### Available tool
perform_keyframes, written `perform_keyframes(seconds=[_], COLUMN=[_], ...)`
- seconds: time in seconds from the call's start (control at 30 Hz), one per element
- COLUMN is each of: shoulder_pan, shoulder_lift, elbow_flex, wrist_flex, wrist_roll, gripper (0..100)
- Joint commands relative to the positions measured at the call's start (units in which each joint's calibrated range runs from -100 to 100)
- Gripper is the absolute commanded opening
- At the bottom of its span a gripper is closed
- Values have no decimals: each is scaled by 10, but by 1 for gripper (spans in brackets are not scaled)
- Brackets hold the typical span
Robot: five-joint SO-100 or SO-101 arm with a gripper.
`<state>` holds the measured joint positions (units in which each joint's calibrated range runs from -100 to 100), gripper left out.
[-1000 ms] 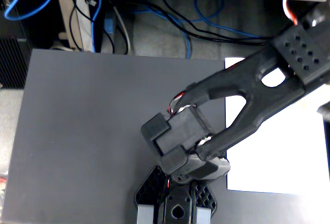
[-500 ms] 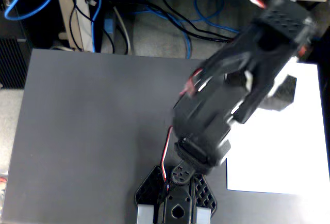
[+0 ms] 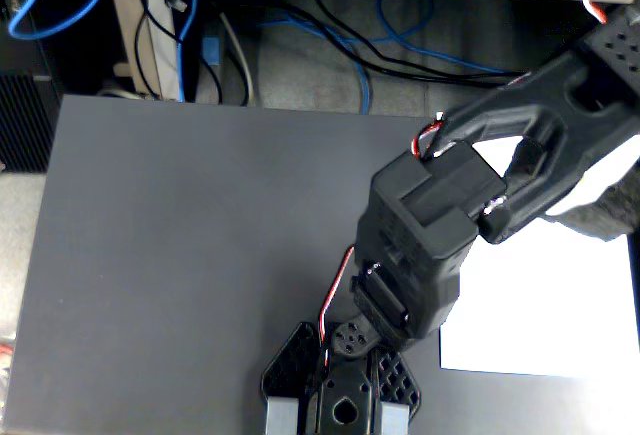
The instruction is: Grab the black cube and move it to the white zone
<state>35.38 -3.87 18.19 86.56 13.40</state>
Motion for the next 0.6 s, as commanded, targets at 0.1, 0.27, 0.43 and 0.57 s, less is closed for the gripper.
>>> perform_keyframes(seconds=[0.1, 0.27, 0.43, 0.57], shoulder_pan=[83, 82, 47, 47], shoulder_lift=[-5, -2, 4, 4], elbow_flex=[-39, -39, -35, -30], wrist_flex=[1, 1, 8, 9], wrist_roll=[5, 5, 5, 5], gripper=[13, 18, 27, 27])
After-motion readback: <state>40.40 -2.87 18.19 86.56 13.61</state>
